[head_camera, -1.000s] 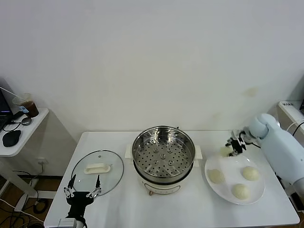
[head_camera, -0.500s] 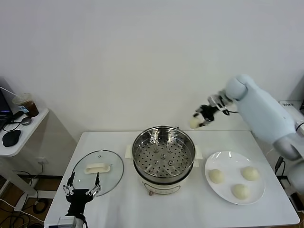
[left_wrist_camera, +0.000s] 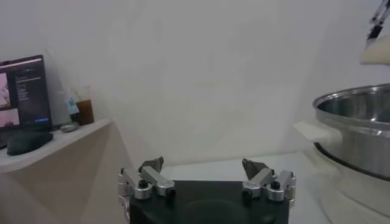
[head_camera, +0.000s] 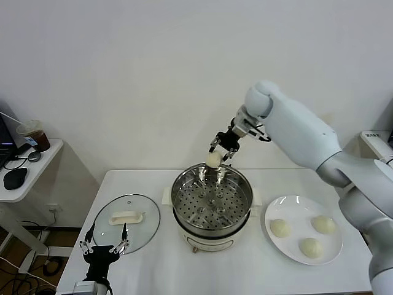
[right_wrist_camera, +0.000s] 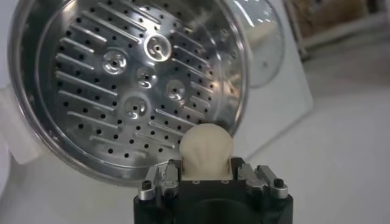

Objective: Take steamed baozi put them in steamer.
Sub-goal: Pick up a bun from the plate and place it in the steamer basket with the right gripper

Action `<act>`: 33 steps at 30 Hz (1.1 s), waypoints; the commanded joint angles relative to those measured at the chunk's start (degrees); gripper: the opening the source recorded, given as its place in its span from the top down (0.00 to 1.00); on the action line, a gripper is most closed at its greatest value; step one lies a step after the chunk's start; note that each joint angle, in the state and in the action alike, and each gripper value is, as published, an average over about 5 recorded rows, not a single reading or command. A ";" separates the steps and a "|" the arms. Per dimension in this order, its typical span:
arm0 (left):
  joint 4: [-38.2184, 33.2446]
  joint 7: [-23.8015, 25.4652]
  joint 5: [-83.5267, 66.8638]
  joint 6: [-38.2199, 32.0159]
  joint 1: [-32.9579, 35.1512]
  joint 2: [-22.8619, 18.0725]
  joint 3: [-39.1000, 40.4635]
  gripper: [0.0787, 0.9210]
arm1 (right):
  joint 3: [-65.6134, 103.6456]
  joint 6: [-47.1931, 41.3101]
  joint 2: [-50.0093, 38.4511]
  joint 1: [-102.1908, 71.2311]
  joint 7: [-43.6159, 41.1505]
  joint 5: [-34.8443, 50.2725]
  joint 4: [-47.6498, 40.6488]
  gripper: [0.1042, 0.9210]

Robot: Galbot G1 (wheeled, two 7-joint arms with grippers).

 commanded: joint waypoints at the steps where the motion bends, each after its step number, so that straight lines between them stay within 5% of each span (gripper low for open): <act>1: 0.02 0.00 0.02 0.00 0.02 -0.12 0.03 0.12 | -0.55 4.63 2.73 -1.81 -0.12 -8.01 0.54 0.54; 25: 0.15 -0.05 -0.01 0.09 -0.12 -0.33 -0.04 0.12 | 1.22 4.60 5.37 -6.80 1.48 -11.78 -4.03 0.53; 33: 0.34 -0.04 0.04 0.10 -0.24 -0.53 0.26 0.12 | 1.60 4.55 5.93 -7.16 2.22 -10.59 -5.51 0.40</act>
